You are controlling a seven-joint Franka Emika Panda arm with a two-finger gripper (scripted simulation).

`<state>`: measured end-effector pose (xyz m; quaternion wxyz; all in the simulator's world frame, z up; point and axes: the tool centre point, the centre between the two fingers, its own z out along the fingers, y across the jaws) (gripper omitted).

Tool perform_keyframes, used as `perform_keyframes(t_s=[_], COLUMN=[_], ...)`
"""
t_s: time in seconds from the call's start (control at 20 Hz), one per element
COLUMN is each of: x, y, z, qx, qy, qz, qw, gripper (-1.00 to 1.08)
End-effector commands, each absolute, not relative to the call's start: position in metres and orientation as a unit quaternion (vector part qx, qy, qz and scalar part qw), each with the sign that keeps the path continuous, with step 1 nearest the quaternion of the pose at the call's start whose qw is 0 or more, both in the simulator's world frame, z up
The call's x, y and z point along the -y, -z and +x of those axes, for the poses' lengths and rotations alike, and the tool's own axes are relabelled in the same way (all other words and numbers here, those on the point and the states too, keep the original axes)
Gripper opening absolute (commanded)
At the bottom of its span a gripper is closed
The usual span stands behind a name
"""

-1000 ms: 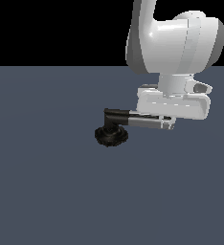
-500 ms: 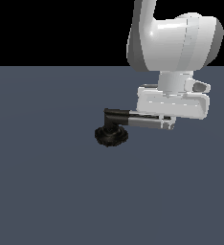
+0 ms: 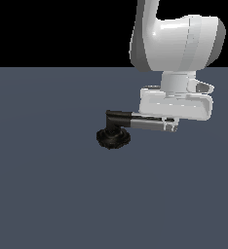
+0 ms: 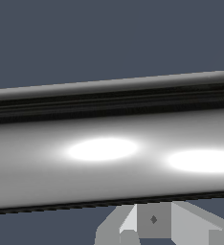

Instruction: Turn on the faucet by rotating a designated handle.

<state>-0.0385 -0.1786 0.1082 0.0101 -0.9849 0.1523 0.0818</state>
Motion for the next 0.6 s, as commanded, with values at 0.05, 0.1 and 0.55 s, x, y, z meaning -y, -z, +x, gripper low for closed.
perform_keyframes(t_s=[0.05,0.1,0.55], x=[0.206,0.207,0.214], y=[-0.109,-0.109,-0.11], z=[0.06,0.062,0.082], qx=[-0.156,-0.156,-0.157], qy=[-0.001,-0.001,0.0], qz=[-0.988,-0.988,-0.988], qw=[0.0,0.0,0.0], gripper=[-1.0,-1.0,-1.0])
